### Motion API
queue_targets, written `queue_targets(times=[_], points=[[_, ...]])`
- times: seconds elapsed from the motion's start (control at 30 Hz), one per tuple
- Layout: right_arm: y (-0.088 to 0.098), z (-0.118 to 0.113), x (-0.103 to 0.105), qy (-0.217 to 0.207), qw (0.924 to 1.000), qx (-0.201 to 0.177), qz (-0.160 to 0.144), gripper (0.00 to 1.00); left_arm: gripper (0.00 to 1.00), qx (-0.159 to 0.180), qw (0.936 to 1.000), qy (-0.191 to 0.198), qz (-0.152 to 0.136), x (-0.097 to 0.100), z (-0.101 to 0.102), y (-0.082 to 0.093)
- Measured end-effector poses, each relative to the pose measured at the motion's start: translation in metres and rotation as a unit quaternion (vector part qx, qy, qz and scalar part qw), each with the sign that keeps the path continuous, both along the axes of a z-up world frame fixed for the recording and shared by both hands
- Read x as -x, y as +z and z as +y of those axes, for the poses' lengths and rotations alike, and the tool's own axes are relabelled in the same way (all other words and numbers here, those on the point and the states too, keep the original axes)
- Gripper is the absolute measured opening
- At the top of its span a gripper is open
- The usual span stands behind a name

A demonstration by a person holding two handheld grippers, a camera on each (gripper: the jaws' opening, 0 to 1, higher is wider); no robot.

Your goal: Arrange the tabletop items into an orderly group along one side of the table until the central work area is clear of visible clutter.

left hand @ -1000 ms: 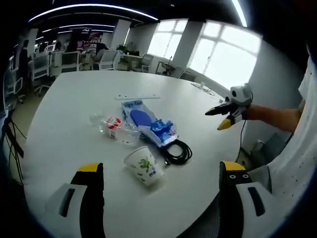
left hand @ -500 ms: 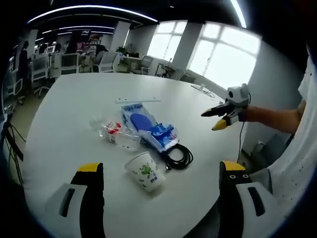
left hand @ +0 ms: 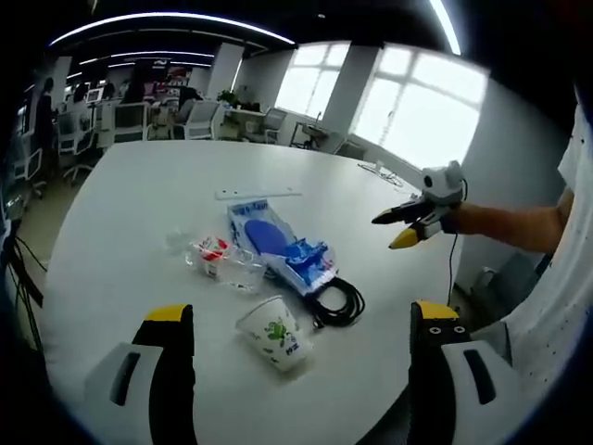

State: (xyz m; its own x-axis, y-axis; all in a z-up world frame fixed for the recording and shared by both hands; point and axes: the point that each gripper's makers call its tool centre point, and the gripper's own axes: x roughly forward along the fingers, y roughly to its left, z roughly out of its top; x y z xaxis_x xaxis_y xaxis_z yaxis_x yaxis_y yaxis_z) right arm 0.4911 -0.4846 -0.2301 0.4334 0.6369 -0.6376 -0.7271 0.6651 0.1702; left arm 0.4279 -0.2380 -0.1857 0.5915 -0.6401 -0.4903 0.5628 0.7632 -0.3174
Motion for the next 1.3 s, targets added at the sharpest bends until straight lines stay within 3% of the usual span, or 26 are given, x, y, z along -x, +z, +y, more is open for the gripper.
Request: queue_targets(times=[0.93, 1.3], points=[[-0.028, 0.010, -0.032, -0.019, 0.9997, 0.006, 0.013, 0.58, 1.00, 0.013, 0.9999, -0.003, 0.001, -0.024, -0.005, -0.002], [-0.043, 0.019, -0.044, -0.033, 0.9990, -0.009, 0.029, 0.54, 1.00, 0.015, 0.9999, -0.003, 0.006, -0.030, -0.006, -0.007]])
